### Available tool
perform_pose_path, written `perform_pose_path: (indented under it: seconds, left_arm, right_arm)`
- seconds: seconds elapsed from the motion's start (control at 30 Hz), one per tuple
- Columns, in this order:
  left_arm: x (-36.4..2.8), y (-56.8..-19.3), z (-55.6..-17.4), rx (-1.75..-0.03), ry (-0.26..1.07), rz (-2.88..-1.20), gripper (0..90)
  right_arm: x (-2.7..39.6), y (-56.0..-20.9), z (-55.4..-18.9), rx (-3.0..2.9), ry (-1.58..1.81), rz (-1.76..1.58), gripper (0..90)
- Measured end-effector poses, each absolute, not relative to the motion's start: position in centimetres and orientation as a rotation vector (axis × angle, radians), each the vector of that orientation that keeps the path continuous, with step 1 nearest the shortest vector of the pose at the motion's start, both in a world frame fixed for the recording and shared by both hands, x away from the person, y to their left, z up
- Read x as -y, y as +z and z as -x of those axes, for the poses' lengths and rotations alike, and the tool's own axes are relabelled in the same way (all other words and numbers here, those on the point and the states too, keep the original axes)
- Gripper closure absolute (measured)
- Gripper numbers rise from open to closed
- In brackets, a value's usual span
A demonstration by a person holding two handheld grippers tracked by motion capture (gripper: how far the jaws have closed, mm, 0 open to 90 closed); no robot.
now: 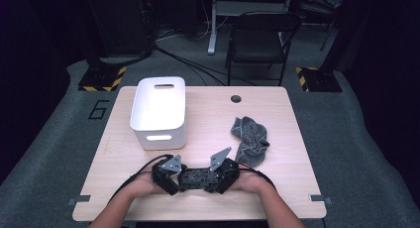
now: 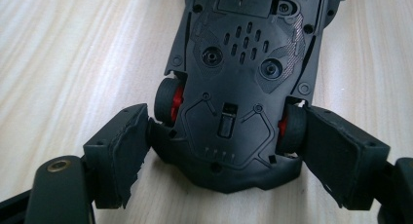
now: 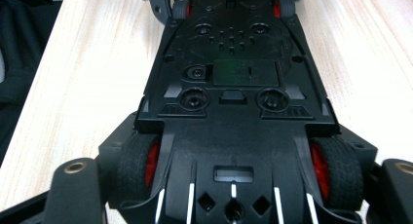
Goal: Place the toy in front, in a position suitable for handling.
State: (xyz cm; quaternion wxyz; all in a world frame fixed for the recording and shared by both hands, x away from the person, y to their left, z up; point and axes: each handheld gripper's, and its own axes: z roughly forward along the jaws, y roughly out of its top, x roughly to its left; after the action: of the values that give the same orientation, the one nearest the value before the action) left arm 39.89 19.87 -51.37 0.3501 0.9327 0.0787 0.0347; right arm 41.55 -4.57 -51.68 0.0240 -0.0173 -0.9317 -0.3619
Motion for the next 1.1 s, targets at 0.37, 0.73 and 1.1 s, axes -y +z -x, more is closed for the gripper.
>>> perform_pose_path:
  seconds: [0.37, 0.73, 1.1]
  left_arm:
    - [-19.62, -51.57, -40.2, -0.162, 0.055, -2.425, 20.9]
    - [-19.61, -51.32, -39.99, -0.148, 0.061, -2.45, 22.4]
    - [-20.07, -50.66, -39.37, -0.173, 0.065, -2.436, 22.5]
  right_arm:
    - [4.38, -51.64, -41.64, 2.884, -1.112, 0.029, 24.5]
    - [4.18, -51.61, -41.74, 2.875, -1.089, 0.086, 14.9]
    - [4.92, -50.69, -41.3, 2.957, -1.065, 0.08, 18.5]
